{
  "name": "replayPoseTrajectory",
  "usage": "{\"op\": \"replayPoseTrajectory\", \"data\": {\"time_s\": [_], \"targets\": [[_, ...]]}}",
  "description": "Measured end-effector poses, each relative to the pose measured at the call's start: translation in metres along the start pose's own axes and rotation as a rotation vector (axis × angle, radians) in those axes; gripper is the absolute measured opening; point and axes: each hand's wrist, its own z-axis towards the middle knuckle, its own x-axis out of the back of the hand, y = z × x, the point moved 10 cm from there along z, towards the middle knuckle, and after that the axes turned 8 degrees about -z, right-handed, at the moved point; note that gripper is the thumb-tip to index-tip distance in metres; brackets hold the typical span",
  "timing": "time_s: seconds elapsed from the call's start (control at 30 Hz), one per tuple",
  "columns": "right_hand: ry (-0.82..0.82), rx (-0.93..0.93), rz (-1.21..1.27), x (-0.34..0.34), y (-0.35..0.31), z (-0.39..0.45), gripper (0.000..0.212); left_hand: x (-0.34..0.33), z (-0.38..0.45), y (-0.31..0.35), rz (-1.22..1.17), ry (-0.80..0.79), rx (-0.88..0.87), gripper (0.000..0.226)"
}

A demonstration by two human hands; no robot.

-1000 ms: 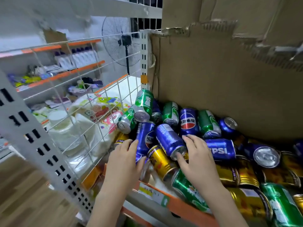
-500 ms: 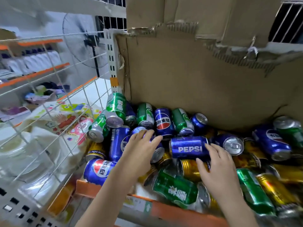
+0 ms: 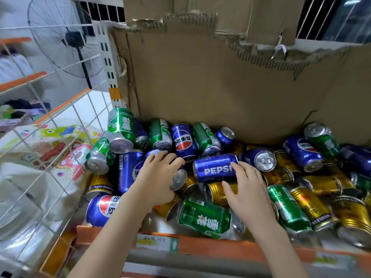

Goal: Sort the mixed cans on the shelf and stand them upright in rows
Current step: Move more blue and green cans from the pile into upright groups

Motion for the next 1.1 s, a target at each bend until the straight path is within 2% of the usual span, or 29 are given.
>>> {"op": "replayPoseTrajectory", "data": {"time_s": [0.13,0.27,0.37,0.47,0.57,0.73,0.87,1.0,1.1], "targets": [[-0.025,0.022,-0.110,0.000,0.002,0.023,0.059,0.007,-0.006,-0.008,-0.075,0.080,0.002,0.075],[-0.194,0.085,-0.184,-0.017,0.009,0.042,0.074,0.004,-0.006,-0.005,-0.034,0.015,0.020,0.079],[-0.359,0.089,-0.023,-0.034,0.011,0.047,0.086,0.004,-0.003,-0.006,-0.045,0.008,0.020,0.075],[-0.398,-0.016,0.190,-0.041,0.018,0.047,0.082,0.003,-0.007,-0.012,-0.225,0.030,0.029,0.074],[-0.333,-0.061,0.263,-0.037,0.017,0.049,0.078,0.019,-0.014,-0.032,-0.526,0.152,0.123,0.074],[-0.163,-0.036,0.254,-0.012,-0.002,0.043,0.075,0.050,-0.027,-0.043,-0.654,0.412,0.139,0.073],[-0.010,-0.069,0.228,0.019,-0.007,0.027,0.073,0.074,-0.028,-0.028,-0.684,0.621,0.058,0.067],[0.132,-0.115,0.187,0.065,0.011,-0.004,0.072,0.086,-0.023,0.010,-0.842,0.698,0.021,0.060],[0.221,-0.184,0.190,0.098,0.042,-0.043,0.072,0.086,-0.019,0.058,-0.929,0.695,-0.056,0.054]]}}
